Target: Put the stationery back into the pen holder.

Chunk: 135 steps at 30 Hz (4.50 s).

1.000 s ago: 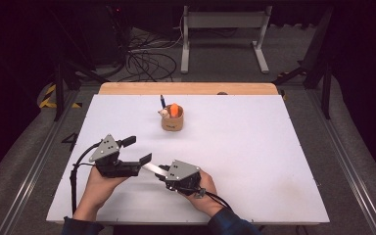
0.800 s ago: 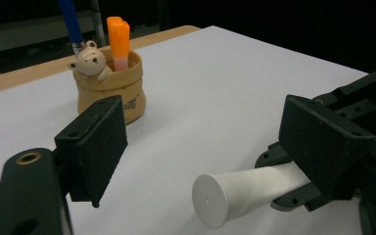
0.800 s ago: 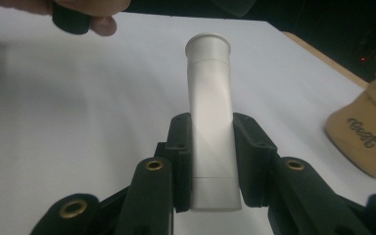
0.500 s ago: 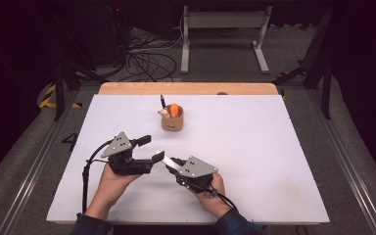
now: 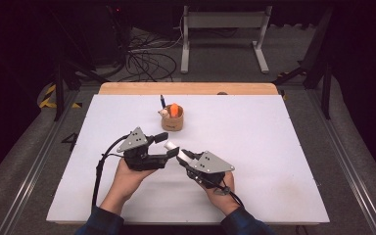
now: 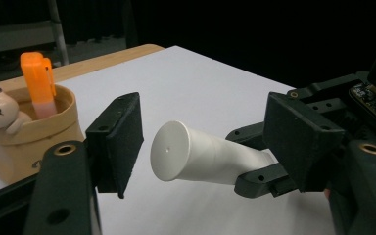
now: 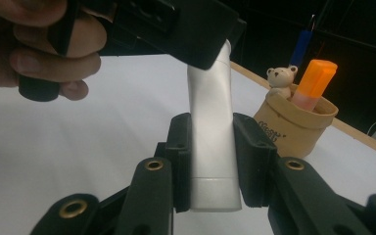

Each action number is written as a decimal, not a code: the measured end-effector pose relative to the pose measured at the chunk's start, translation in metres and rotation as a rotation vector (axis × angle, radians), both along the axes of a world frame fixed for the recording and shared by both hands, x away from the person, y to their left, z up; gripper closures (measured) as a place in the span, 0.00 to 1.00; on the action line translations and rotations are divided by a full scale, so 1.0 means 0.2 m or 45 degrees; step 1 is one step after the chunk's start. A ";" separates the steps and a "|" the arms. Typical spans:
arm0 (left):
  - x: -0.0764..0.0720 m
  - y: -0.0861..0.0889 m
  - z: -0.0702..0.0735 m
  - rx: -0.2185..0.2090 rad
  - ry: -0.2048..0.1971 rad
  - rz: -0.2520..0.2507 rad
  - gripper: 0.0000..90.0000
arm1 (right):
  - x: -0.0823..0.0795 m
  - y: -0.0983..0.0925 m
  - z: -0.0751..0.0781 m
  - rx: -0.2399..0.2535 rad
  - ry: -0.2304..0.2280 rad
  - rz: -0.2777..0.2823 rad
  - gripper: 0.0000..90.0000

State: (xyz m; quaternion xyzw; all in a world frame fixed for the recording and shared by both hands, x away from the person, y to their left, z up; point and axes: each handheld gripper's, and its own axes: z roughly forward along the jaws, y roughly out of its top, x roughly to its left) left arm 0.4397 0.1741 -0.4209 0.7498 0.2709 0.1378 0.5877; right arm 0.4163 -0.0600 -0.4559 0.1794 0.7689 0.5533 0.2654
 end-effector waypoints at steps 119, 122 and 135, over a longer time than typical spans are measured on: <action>0.12 -0.09 0.07 0.101 -0.136 0.055 0.74 | 0.04 -0.19 0.02 0.095 0.203 -0.090 0.31; 0.14 -0.09 0.08 0.103 -0.148 0.077 0.74 | 0.05 -0.22 0.02 0.100 0.216 -0.102 0.29; 0.21 -0.09 0.13 0.112 -0.185 0.127 0.74 | 0.05 -0.31 0.00 0.086 0.234 -0.140 0.23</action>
